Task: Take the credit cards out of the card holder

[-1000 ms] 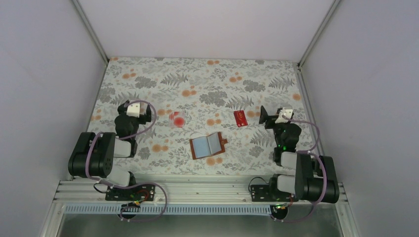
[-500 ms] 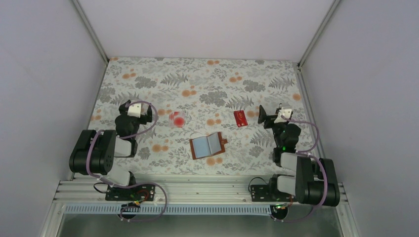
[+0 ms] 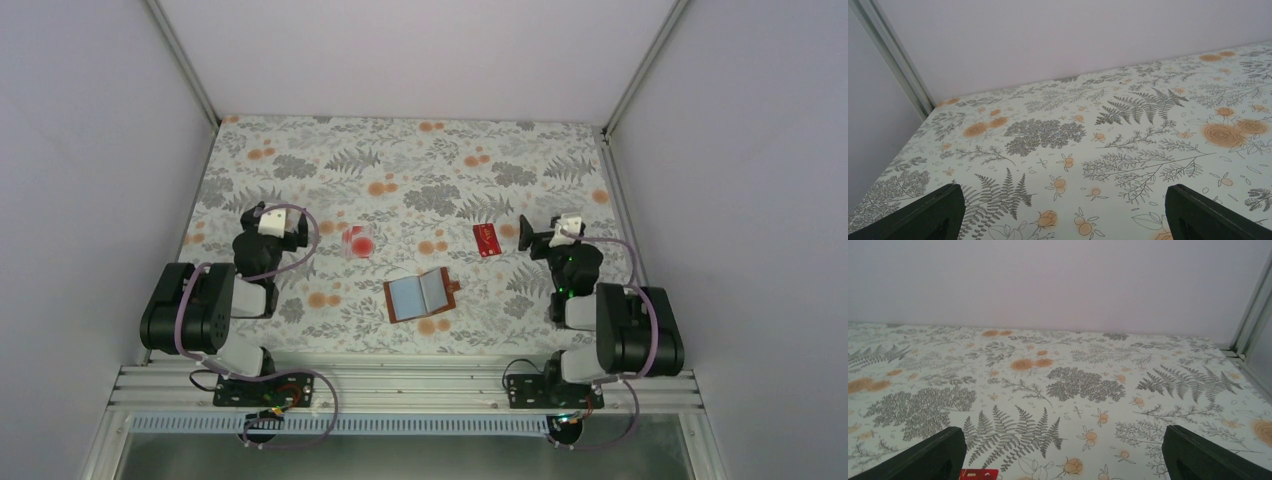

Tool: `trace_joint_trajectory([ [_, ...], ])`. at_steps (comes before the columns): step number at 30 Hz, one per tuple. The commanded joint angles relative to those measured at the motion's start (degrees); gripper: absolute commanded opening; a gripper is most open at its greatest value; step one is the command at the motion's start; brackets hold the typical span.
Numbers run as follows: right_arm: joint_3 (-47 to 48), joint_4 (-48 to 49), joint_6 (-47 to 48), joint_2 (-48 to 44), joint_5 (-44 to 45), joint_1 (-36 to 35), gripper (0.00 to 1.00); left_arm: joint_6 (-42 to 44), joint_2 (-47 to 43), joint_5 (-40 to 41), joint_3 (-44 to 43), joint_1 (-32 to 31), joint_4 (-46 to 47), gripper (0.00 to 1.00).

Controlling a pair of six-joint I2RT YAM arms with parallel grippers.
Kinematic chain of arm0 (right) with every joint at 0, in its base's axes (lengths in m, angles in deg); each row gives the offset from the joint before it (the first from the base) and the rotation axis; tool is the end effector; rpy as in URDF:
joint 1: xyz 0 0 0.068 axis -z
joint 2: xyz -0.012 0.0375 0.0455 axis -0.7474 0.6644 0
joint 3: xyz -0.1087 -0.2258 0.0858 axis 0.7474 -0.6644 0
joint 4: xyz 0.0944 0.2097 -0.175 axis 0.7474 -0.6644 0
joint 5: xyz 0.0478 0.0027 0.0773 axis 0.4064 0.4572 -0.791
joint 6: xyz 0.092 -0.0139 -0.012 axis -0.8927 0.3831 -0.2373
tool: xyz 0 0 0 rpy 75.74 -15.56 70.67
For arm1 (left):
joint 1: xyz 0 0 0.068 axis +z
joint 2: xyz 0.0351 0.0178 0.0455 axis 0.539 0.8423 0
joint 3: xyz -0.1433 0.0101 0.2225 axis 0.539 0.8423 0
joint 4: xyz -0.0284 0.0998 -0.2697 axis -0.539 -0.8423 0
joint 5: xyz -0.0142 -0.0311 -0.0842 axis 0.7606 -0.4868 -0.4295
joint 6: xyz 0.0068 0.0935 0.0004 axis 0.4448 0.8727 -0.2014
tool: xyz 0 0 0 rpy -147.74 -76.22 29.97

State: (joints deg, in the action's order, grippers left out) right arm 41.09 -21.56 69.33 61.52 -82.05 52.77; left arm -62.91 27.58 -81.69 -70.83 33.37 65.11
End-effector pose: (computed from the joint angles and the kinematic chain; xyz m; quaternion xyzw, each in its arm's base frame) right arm 0.2813 0.0000 0.1140 -0.0523 0.7302 0.0761 0.6770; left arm 0.2965 -0.0027 0.0999 0.0772 0.7453 0.0238 0.6618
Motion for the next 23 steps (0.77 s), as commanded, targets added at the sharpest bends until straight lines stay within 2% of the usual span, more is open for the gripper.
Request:
trace_joint_trajectory([
  [1, 2.9, 3.9, 2.4, 4.3, -1.1, -0.4, 0.99, 0.0, 0.4, -1.2, -1.0, 0.2, 2.6, 1.0],
  [6, 7.5, -2.1, 2.6, 6.0, -2.4, -0.4, 0.99, -0.1, 0.5, -1.2, -1.1, 0.3, 2.3, 1.0],
  [23, 7.6, -2.3, 2.5, 6.0, -2.2, -0.3, 0.99, -1.0, 0.6, 0.0, -1.7, 0.5, 1.4, 1.0],
])
